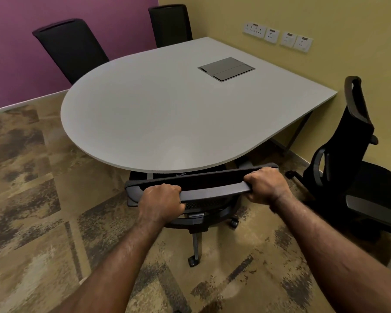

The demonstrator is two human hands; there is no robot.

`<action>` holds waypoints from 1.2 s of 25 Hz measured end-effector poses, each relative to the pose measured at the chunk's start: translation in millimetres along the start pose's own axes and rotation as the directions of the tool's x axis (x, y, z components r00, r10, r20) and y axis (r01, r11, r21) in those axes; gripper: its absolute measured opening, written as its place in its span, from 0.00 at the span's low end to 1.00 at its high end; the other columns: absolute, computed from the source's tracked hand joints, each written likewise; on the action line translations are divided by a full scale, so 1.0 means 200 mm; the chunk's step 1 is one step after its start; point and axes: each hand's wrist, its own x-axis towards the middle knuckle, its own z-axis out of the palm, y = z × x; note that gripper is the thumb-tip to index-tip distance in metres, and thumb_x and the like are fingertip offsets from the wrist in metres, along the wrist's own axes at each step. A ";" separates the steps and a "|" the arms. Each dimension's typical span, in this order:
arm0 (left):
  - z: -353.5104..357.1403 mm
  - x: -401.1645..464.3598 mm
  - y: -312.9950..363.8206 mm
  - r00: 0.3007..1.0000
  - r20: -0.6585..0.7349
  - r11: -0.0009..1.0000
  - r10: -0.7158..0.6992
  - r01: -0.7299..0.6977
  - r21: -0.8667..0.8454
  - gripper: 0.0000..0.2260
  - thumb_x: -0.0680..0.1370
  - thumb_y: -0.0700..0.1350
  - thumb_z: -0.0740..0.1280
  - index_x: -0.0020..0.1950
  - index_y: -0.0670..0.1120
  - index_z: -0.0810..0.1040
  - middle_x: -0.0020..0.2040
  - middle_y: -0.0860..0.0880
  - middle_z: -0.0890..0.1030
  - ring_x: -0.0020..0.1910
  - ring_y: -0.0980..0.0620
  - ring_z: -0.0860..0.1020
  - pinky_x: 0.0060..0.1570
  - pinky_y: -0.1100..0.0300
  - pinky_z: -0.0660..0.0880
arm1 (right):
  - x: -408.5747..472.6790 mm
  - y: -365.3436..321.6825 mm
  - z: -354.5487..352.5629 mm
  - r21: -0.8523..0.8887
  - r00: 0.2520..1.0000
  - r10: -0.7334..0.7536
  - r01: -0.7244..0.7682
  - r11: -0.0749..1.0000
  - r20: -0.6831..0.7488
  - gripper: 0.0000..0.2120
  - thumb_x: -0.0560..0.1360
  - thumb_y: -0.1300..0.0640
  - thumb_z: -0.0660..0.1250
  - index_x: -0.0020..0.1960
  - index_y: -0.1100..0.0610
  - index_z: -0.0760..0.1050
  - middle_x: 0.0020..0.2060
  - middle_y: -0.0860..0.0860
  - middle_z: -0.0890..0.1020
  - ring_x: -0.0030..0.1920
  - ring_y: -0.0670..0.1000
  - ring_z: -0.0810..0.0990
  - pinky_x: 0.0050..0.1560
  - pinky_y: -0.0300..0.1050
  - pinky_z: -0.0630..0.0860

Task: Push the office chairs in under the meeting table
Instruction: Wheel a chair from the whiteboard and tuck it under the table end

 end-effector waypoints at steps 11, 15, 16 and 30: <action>0.02 0.15 0.14 0.999 -0.004 0.998 -0.038 0.038 -0.056 0.10 0.68 0.54 0.64 0.43 0.50 0.78 0.37 0.51 0.79 0.34 0.51 0.72 0.34 0.58 0.66 | 0.09 0.23 0.04 -0.004 0.998 -0.054 0.054 0.999 -0.012 0.05 0.62 0.50 0.67 0.35 0.51 0.76 0.30 0.48 0.79 0.32 0.54 0.77 0.35 0.46 0.74; 0.02 0.20 0.16 0.999 -0.007 0.998 -0.040 0.040 -0.050 0.10 0.68 0.54 0.65 0.43 0.50 0.78 0.36 0.51 0.79 0.35 0.50 0.74 0.34 0.58 0.65 | 0.12 0.28 0.05 -0.007 0.998 -0.058 0.058 0.998 0.008 0.05 0.64 0.50 0.66 0.37 0.50 0.77 0.31 0.48 0.79 0.33 0.53 0.77 0.36 0.47 0.75; 0.03 0.21 0.17 0.999 -0.008 0.998 -0.040 0.040 -0.052 0.09 0.68 0.54 0.65 0.42 0.50 0.78 0.36 0.52 0.79 0.34 0.51 0.73 0.34 0.58 0.65 | 0.13 0.29 0.05 -0.008 0.998 -0.060 0.060 0.998 0.011 0.05 0.63 0.50 0.66 0.37 0.50 0.77 0.31 0.48 0.79 0.33 0.53 0.77 0.35 0.47 0.75; 0.05 0.35 0.35 0.998 -0.010 0.996 -0.066 0.065 -0.069 0.09 0.69 0.53 0.65 0.43 0.50 0.78 0.36 0.51 0.79 0.35 0.50 0.73 0.34 0.58 0.66 | 0.18 0.51 0.09 0.005 0.998 -0.061 0.061 0.998 -0.010 0.04 0.61 0.52 0.68 0.35 0.50 0.75 0.29 0.48 0.78 0.31 0.54 0.76 0.33 0.45 0.72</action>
